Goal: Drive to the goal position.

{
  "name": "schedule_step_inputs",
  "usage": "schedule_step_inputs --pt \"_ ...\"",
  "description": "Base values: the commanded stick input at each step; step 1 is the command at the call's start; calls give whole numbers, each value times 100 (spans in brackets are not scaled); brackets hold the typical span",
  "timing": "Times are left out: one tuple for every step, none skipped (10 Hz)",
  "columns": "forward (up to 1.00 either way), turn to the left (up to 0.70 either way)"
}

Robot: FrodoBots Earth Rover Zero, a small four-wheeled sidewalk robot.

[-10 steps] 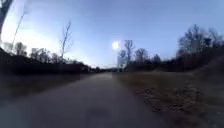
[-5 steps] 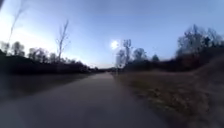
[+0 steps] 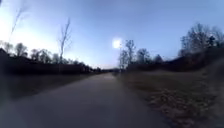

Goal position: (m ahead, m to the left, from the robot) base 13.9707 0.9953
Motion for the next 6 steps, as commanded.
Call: schedule_step_inputs --pt "100 0" --pt "100 0" --pt "100 16" --pt "100 40" --pt "100 38" --pt "100 2"
